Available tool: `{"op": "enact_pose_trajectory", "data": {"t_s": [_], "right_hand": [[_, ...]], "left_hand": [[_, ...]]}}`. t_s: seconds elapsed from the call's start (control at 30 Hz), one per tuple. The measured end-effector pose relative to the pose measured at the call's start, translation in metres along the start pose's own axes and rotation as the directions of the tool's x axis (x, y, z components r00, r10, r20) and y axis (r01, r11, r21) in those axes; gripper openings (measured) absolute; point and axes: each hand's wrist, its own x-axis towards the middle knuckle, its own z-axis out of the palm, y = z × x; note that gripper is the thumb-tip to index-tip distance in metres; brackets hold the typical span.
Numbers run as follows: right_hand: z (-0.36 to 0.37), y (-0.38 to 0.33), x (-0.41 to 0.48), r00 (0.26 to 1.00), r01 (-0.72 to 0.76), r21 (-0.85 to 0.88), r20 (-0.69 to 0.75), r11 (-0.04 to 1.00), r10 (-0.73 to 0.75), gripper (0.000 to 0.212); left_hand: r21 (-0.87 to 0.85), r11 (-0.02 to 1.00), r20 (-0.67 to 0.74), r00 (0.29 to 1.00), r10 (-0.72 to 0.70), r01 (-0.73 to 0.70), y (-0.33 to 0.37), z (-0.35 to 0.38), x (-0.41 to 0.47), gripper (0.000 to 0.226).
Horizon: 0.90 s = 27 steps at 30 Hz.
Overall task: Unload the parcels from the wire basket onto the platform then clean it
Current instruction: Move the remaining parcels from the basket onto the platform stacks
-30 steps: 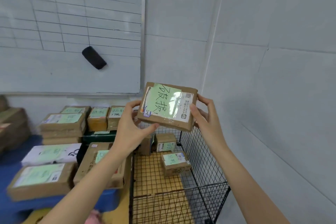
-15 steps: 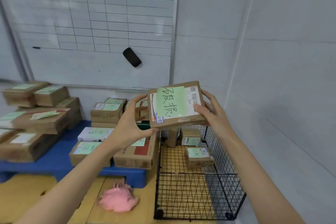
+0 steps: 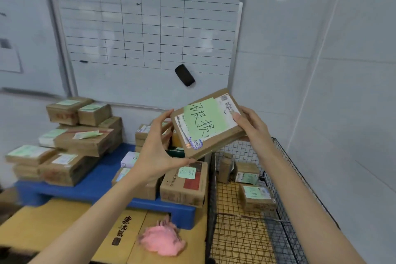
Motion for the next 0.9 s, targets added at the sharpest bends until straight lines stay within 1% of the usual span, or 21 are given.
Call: {"op": "enact_pose_trajectory", "data": {"t_s": [0.07, 0.17, 0.23, 0.3, 0.47, 0.6, 0.67, 0.77, 0.83, 0.9], "right_hand": [[0.025, -0.006, 0.003, 1.000, 0.010, 0.026, -0.026, 1.000, -0.009, 0.068], [0.068, -0.011, 0.010, 0.998, 0.020, 0.039, -0.056, 0.999, -0.018, 0.068], [0.100, -0.011, 0.013, 0.998, 0.028, 0.030, -0.058, 0.999, -0.027, 0.069], [0.135, -0.011, 0.017, 0.998, 0.031, 0.024, -0.053, 0.999, -0.030, 0.076], [0.222, -0.011, 0.031, 0.998, 0.059, 0.102, -0.014, 0.993, -0.058, 0.079], [0.281, -0.006, 0.042, 0.998, 0.060, 0.166, -0.045, 0.984, -0.053, 0.095], [0.304, -0.003, 0.047, 0.997, 0.044, 0.182, -0.072, 0.982, -0.031, 0.092], [0.331, 0.000, 0.055, 0.998, 0.014, 0.222, -0.063, 0.975, 0.000, 0.070], [0.347, 0.002, 0.063, 1.000, -0.011, 0.230, -0.020, 0.973, 0.016, 0.065], [0.361, 0.007, 0.070, 0.999, -0.021, 0.217, 0.044, 0.976, 0.012, 0.066]], "left_hand": [[-0.016, 1.000, -0.045, 0.999, -0.007, 0.006, -0.010, -0.016, -0.001, 0.116], [-0.050, 0.998, -0.155, 0.987, -0.040, 0.032, -0.027, -0.044, -0.001, 0.114], [-0.099, 0.994, -0.221, 0.973, -0.059, 0.037, -0.037, -0.064, -0.001, 0.113], [-0.132, 0.990, -0.267, 0.961, -0.074, 0.039, -0.047, -0.086, 0.000, 0.114], [-0.081, 0.996, -0.296, 0.954, -0.051, 0.028, -0.081, -0.145, 0.003, 0.113], [-0.097, 0.995, -0.281, 0.958, -0.061, 0.035, -0.111, -0.190, 0.003, 0.104], [-0.116, 0.992, -0.278, 0.958, -0.071, 0.040, -0.124, -0.208, 0.003, 0.091], [-0.106, 0.993, -0.292, 0.953, -0.084, 0.055, -0.142, -0.231, 0.003, 0.073], [-0.123, 0.990, -0.305, 0.947, -0.102, 0.067, -0.155, -0.244, 0.004, 0.069], [-0.159, 0.983, -0.315, 0.940, -0.134, 0.087, -0.170, -0.253, 0.006, 0.066]]}}
